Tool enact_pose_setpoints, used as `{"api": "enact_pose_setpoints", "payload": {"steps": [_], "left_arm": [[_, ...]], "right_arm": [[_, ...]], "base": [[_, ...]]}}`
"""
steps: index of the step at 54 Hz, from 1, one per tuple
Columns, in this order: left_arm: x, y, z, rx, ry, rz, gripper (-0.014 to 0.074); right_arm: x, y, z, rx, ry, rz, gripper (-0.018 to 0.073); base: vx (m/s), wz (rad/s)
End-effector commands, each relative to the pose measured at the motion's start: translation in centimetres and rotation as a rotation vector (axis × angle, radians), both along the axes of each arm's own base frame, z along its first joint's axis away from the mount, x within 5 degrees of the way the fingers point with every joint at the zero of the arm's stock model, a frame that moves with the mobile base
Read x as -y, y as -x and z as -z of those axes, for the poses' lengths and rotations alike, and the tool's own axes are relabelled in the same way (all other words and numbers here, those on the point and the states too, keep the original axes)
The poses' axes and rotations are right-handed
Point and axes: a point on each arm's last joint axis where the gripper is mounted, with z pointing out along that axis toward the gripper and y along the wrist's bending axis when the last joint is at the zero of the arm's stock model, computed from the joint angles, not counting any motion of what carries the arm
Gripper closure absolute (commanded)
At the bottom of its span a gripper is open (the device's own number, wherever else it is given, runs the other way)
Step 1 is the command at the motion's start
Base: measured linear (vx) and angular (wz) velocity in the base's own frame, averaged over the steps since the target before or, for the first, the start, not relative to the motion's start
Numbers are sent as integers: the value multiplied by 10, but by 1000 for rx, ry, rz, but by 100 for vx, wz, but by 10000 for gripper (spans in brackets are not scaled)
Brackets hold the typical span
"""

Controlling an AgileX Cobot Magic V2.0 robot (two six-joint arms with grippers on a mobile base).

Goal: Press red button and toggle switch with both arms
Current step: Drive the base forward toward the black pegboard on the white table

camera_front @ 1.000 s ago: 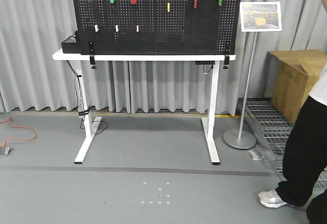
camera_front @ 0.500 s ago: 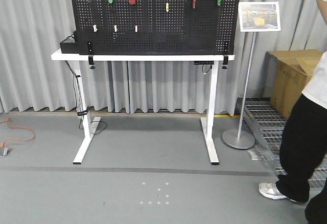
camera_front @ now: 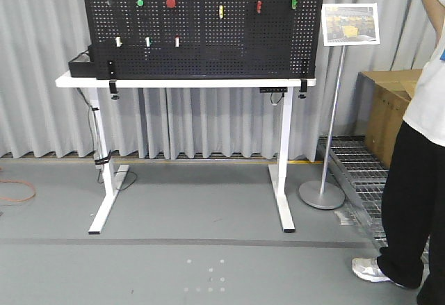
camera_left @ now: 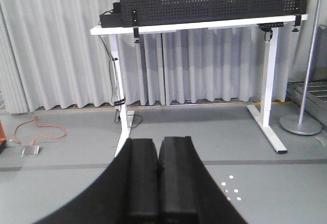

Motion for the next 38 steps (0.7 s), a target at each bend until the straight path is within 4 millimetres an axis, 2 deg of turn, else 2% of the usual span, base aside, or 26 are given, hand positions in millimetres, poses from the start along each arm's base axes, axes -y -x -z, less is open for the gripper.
{"api": "enact_pose_setpoints", "payload": {"steps": [1, 18, 38], "left_arm": [[0, 0, -7, 88, 8, 1, 594], [0, 0, -7, 88, 8, 1, 594], [0, 0, -7, 88, 8, 1, 594]], "right_arm": [[-1, 0, -5, 68, 15, -8, 557], [-1, 0, -5, 68, 15, -8, 557], [-1, 0, -5, 68, 15, -8, 557]], "base": [[22, -7], [25, 6], [39, 7]]}}
